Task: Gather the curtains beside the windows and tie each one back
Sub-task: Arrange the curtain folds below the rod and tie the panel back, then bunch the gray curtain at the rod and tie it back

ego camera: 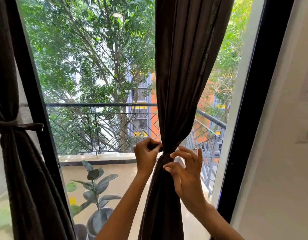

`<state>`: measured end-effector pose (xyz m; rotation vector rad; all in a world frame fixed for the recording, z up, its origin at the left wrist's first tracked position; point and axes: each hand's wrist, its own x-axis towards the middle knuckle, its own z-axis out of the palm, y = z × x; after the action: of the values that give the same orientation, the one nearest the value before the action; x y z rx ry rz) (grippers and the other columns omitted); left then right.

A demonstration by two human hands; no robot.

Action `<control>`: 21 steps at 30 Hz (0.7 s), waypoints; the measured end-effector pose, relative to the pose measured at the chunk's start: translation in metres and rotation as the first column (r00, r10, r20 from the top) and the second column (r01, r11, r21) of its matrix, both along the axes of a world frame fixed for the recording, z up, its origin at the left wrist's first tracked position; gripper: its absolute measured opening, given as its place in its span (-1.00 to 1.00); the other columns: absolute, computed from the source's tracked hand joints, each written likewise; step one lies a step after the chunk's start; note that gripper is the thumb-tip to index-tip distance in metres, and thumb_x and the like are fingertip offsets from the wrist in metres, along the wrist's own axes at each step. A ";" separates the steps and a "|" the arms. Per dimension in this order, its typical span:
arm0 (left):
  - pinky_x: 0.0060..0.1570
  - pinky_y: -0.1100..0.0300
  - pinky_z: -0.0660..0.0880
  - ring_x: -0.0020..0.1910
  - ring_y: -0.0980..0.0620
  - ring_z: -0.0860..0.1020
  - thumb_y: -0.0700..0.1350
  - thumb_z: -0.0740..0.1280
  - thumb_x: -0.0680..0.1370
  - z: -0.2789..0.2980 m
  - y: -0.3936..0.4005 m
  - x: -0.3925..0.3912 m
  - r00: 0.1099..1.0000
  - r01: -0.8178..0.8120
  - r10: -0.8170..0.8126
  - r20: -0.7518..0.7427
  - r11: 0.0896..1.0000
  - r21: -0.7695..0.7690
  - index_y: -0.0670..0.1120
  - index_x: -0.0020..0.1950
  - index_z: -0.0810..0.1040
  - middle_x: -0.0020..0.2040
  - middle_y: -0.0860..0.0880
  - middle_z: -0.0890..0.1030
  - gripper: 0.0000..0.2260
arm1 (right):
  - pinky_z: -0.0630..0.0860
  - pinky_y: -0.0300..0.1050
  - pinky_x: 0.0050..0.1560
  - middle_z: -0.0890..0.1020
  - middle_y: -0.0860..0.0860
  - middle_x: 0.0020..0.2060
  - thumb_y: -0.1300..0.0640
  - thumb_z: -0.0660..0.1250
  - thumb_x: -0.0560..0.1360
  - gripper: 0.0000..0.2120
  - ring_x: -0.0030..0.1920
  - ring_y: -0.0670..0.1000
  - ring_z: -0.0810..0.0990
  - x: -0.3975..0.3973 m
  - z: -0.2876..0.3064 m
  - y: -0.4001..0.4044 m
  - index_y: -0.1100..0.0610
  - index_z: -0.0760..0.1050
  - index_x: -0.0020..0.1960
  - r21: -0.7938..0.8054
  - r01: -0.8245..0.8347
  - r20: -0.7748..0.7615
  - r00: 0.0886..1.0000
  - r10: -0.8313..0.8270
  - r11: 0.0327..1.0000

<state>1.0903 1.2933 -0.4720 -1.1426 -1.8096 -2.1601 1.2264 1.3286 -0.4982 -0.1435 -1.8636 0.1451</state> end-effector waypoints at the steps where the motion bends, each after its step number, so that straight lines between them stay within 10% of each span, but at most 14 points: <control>1: -0.26 0.16 0.57 -0.36 0.12 0.62 -0.34 0.48 0.37 0.000 0.001 0.000 1.000 0.009 -0.009 0.000 1.000 0.001 -0.13 -0.32 0.59 -0.38 0.00 0.63 -0.85 | 0.00 0.24 0.46 0.44 -0.10 0.10 0.13 0.25 0.50 -0.91 0.37 -0.08 0.30 0.001 0.000 0.004 0.00 0.52 -0.09 -0.033 0.002 -0.006 1.000 -0.002 0.999; 11: 0.11 0.37 0.41 0.05 0.14 0.55 -0.16 0.30 0.55 0.005 -0.029 0.027 0.845 -0.303 0.350 -0.403 0.936 0.177 -0.08 0.02 0.58 0.03 0.05 0.63 -0.91 | 0.06 0.14 0.49 0.44 0.01 0.33 0.11 0.09 0.59 -0.69 0.43 -0.01 0.30 0.030 -0.008 0.029 0.13 0.57 0.14 -0.179 0.165 -0.053 0.983 -0.177 0.970; 21: 0.46 -0.02 0.13 0.47 -0.07 0.24 -0.20 0.21 0.55 0.002 0.036 0.146 0.608 -0.077 0.129 -0.783 0.992 0.104 -0.13 0.39 0.39 0.44 -0.15 0.36 -0.62 | 0.07 0.17 0.46 0.09 -0.10 0.54 0.02 -0.01 0.64 -0.61 0.52 0.02 0.12 0.123 0.000 0.069 0.02 0.24 0.45 -0.073 0.593 -0.079 0.798 -0.598 0.802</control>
<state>1.2366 1.3296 -0.4705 -1.5794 -1.3183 -1.2540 1.3491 1.3977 -0.4983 -0.7367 -1.6322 -0.2436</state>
